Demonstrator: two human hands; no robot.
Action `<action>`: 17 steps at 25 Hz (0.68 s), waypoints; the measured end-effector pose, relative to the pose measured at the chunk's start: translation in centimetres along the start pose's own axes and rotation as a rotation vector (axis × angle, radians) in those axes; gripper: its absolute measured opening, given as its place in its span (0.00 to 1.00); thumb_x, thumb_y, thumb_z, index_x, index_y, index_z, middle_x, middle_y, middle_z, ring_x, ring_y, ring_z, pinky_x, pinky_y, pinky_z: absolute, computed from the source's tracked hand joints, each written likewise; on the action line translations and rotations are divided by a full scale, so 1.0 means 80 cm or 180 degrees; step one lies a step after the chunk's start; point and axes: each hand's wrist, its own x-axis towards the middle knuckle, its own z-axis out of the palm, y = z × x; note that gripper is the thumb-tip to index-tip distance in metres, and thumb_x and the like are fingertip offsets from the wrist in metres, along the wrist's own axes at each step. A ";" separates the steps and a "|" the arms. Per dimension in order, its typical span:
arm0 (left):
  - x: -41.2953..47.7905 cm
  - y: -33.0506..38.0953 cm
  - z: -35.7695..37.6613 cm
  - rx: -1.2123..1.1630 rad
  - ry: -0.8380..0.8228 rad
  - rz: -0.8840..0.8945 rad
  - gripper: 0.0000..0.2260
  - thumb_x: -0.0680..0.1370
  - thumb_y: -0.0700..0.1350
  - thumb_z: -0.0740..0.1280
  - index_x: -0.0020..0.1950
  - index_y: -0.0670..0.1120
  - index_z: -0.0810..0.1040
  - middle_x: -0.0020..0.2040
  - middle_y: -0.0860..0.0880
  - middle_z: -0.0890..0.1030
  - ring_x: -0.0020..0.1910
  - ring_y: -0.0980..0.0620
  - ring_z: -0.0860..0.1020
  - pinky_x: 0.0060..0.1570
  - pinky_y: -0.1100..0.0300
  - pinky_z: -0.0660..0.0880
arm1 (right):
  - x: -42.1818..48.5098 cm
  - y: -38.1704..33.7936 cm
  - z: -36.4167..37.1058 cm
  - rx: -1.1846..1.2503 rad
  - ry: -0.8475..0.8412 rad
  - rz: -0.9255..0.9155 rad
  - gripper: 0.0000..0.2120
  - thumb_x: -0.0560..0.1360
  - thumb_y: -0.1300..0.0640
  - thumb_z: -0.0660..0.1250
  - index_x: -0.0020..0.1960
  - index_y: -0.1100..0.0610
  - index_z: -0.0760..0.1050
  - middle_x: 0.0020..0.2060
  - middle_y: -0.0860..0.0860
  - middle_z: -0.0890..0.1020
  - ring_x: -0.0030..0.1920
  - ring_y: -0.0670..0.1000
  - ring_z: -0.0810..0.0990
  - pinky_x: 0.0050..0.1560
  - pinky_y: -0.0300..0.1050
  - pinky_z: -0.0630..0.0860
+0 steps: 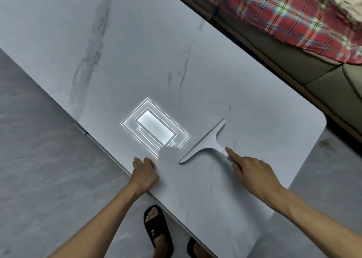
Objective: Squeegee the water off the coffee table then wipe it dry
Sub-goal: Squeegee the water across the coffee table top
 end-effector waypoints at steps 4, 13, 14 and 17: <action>0.009 0.011 -0.002 0.0164 -0.0346 -0.0255 0.07 0.72 0.38 0.55 0.49 0.45 0.65 0.72 0.31 0.53 0.73 0.32 0.57 0.49 0.54 0.67 | -0.012 0.002 -0.028 -0.0073 -0.0005 0.0037 0.23 0.82 0.46 0.48 0.76 0.37 0.53 0.40 0.46 0.77 0.43 0.54 0.78 0.42 0.48 0.73; 0.020 0.006 -0.002 0.0277 -0.0455 -0.0180 0.08 0.71 0.38 0.57 0.49 0.46 0.66 0.72 0.29 0.52 0.72 0.31 0.57 0.46 0.55 0.65 | 0.142 -0.095 -0.053 -0.0036 0.0200 -0.0414 0.21 0.84 0.47 0.47 0.76 0.40 0.56 0.55 0.54 0.81 0.53 0.61 0.78 0.49 0.51 0.73; 0.020 0.007 -0.001 0.0301 -0.0454 -0.0189 0.08 0.71 0.38 0.57 0.49 0.46 0.66 0.73 0.29 0.51 0.73 0.31 0.56 0.47 0.55 0.65 | 0.139 -0.085 -0.048 0.0007 0.0173 -0.0330 0.21 0.84 0.47 0.47 0.76 0.40 0.56 0.55 0.54 0.81 0.53 0.61 0.78 0.49 0.51 0.74; 0.020 0.008 0.000 0.0332 -0.0516 -0.0205 0.09 0.72 0.38 0.57 0.50 0.45 0.65 0.74 0.29 0.45 0.74 0.31 0.54 0.46 0.55 0.65 | 0.095 -0.042 -0.026 0.0143 0.0192 -0.0091 0.21 0.83 0.47 0.47 0.76 0.39 0.55 0.51 0.52 0.82 0.47 0.59 0.79 0.47 0.51 0.75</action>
